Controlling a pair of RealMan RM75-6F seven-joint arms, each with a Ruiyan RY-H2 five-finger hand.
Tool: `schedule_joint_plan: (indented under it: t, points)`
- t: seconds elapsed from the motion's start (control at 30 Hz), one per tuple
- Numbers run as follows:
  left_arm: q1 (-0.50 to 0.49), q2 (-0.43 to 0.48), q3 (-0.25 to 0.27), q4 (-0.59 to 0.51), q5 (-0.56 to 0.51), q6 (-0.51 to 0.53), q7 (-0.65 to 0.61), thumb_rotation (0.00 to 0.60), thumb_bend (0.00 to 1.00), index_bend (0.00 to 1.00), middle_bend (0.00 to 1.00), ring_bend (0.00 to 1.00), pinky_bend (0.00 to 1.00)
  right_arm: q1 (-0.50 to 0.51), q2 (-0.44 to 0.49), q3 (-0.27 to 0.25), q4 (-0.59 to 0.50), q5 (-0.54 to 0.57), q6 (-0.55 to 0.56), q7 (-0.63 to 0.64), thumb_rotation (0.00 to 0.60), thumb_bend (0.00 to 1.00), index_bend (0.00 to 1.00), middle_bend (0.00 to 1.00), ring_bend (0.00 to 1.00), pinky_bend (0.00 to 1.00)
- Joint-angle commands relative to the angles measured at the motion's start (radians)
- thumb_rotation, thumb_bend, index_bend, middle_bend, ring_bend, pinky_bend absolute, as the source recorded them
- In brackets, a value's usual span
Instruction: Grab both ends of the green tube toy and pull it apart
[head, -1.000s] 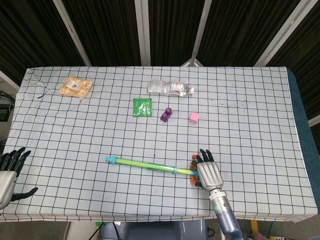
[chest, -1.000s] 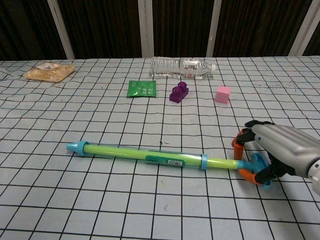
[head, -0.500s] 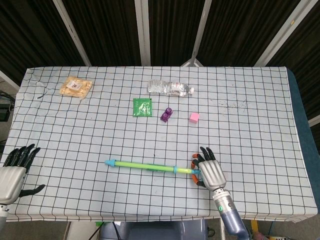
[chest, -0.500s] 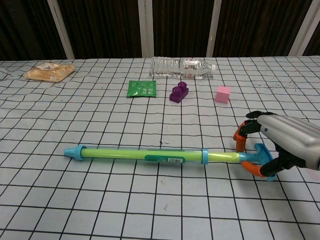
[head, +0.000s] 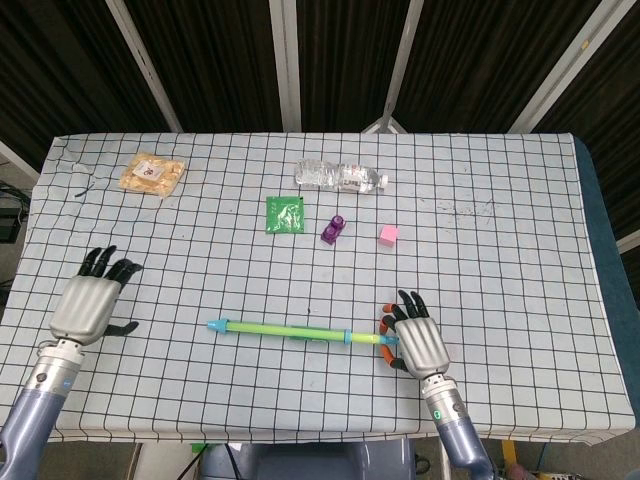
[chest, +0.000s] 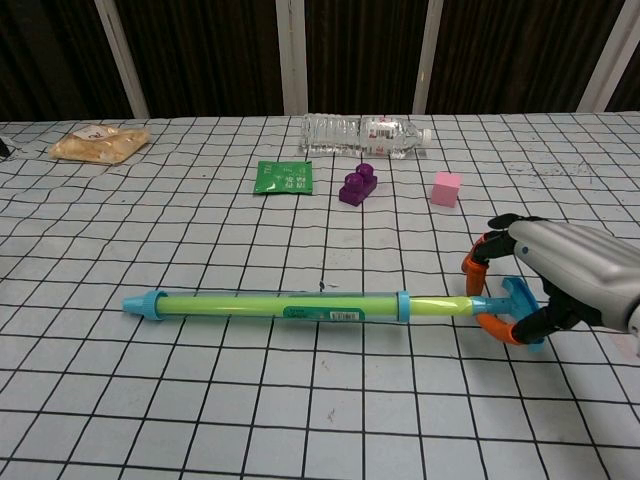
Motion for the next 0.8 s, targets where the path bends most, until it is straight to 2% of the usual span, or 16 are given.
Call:
schedule_joint_plan:
  t: [0.03,0.17,0.5,0.8]
  points:
    - [-0.071,-0.061,-0.014,0.0,-0.093,-0.07,0.054,0.6,0.22,0.34,0.35,0.02,0.0,0.002,-0.002,0.0,-0.009,0.002,0.007,-0.011,0.6,0.45,0.61,0.29,0.0,0.0]
    - [-0.114,-0.115,-0.005,0.006,-0.135,-0.078,0.112,0.6,0.23,0.4,0.38,0.03,0.0,0.004,-0.005,-0.001,-0.019,0.008,0.013,-0.028,0.6,0.45,0.61,0.29,0.0,0.0]
    - [-0.159,-0.21,0.015,0.005,-0.205,-0.057,0.18,0.6,0.28,0.4,0.41,0.05,0.0,0.005,-0.008,-0.004,-0.029,0.022,0.021,-0.045,0.6,0.45,0.61,0.29,0.0,0.0]
    - [-0.211,-0.295,0.027,0.028,-0.266,-0.028,0.241,0.6,0.32,0.4,0.39,0.05,0.0,0.004,-0.001,-0.008,-0.03,0.032,0.026,-0.044,0.6,0.45,0.61,0.29,0.0,0.0]
